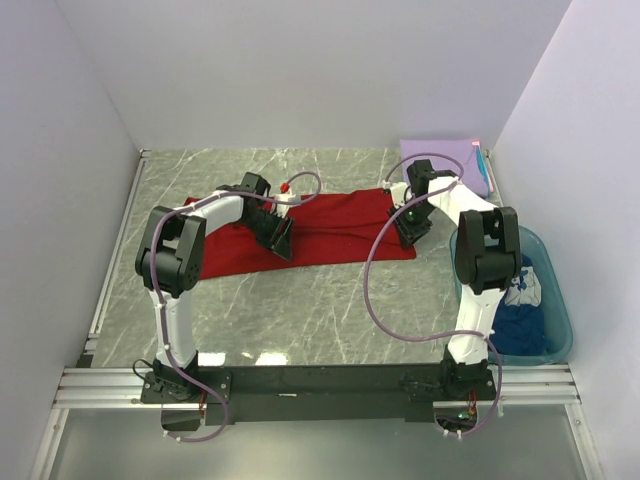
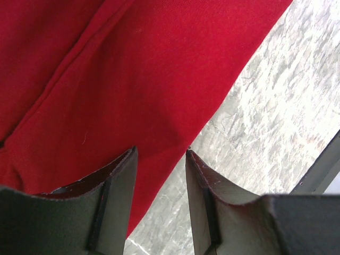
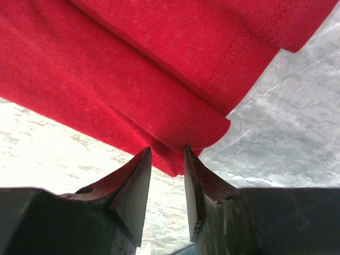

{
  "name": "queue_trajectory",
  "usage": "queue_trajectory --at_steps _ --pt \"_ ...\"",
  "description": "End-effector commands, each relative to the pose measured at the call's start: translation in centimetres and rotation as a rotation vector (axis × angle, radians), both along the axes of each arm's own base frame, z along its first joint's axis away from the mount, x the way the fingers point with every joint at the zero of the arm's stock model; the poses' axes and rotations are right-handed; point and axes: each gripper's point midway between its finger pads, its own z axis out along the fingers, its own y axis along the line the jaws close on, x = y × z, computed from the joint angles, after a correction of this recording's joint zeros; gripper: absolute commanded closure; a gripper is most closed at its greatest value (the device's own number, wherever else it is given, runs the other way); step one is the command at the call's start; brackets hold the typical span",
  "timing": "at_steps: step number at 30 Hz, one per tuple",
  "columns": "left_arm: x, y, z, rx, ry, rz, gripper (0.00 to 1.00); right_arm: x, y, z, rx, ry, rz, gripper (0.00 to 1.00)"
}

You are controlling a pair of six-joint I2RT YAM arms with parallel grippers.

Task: Fold and stack the t-shirts
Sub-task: Fold the tshirt

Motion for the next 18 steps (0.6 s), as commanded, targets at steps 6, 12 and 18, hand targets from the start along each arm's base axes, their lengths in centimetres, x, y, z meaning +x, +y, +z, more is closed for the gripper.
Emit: queue_trajectory --at_steps 6,12,18 --pt "0.7 0.0 0.3 0.013 -0.031 -0.03 0.53 1.4 -0.3 -0.5 -0.017 -0.015 -0.024 0.68" --pt "0.6 0.0 0.2 0.017 -0.031 -0.031 0.53 1.7 -0.4 -0.8 -0.019 -0.004 -0.032 0.72" --pt "0.5 0.0 0.2 0.011 -0.028 -0.036 0.53 2.3 0.0 0.1 0.064 0.045 -0.103 0.66"
